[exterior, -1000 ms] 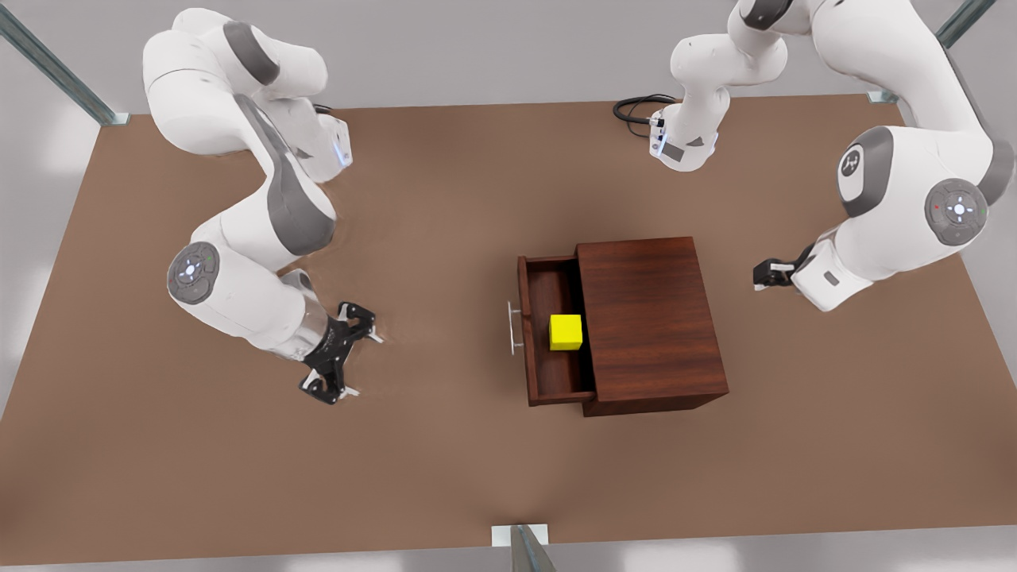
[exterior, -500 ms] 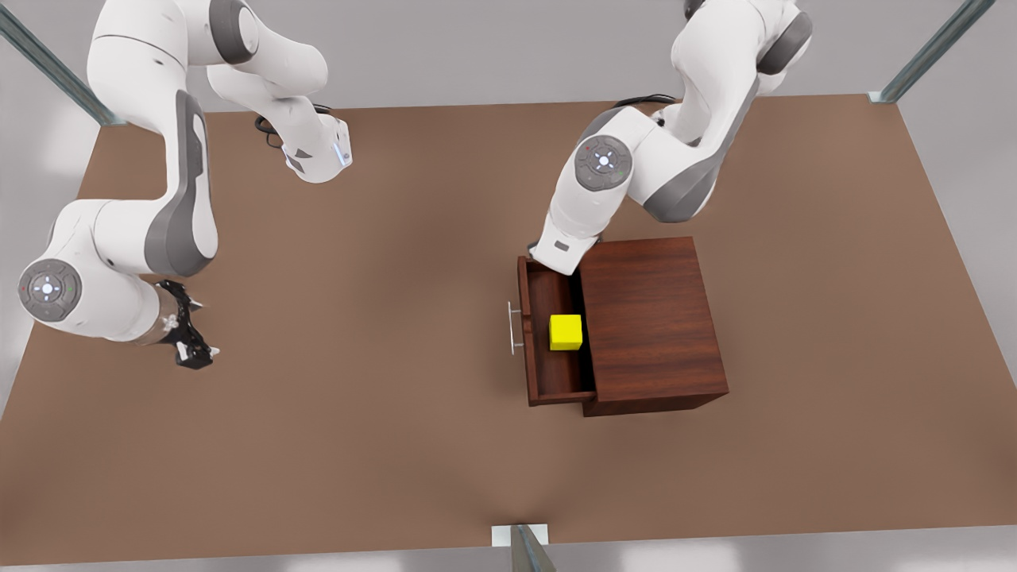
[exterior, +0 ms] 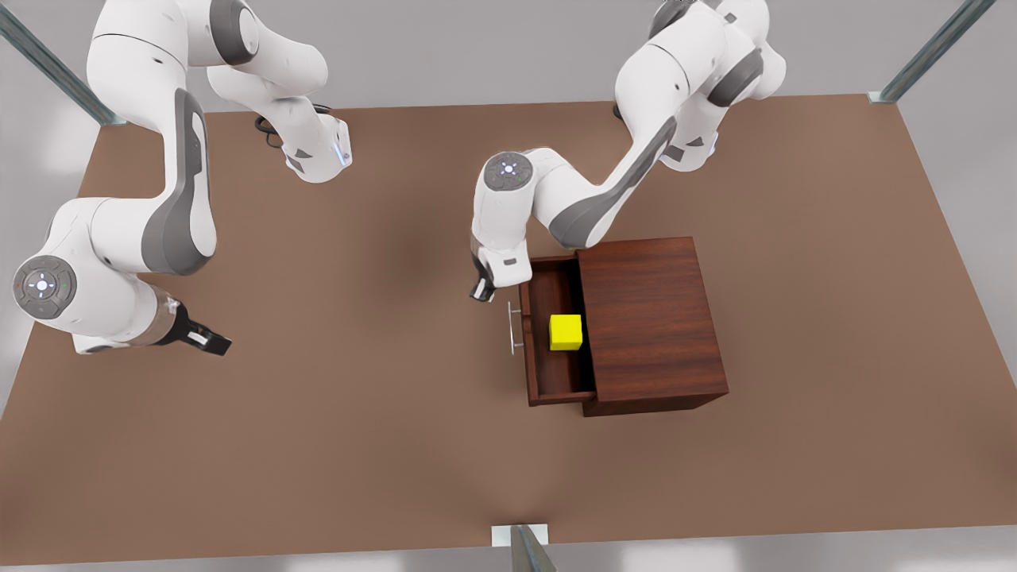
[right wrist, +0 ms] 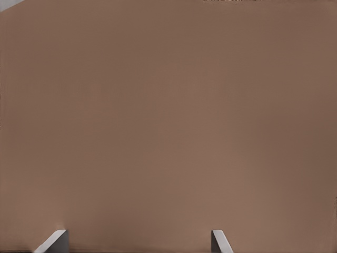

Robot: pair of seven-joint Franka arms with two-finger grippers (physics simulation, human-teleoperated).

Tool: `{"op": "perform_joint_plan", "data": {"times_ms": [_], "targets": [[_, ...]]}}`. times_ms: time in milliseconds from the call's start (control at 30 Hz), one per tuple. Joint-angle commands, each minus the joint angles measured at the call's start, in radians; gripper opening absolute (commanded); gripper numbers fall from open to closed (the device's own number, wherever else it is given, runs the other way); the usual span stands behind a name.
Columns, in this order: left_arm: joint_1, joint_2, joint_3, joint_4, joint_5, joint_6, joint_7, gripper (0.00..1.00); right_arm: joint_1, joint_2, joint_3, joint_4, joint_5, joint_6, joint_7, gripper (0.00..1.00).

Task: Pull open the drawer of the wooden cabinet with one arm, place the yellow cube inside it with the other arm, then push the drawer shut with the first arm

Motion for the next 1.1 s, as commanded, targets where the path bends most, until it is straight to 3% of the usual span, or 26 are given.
{"op": "perform_joint_plan", "data": {"times_ms": [0,500,1067], "targets": [[0.0,0.023,0.033,0.001,0.011,0.109,-0.812,0.0,0.002,-0.001,0.0,0.0,0.002,0.0,-0.47,1.0],[-0.057,0.172,0.048,-0.016,0.155,0.153,-0.775,0.0,0.002,-0.001,0.003,0.0,0.001,0.002,-0.468,1.0],[-0.072,0.155,0.05,-0.019,0.19,-0.129,-0.547,0.0,0.002,-0.001,0.003,0.0,-0.002,0.0,-0.468,1.0]]}}
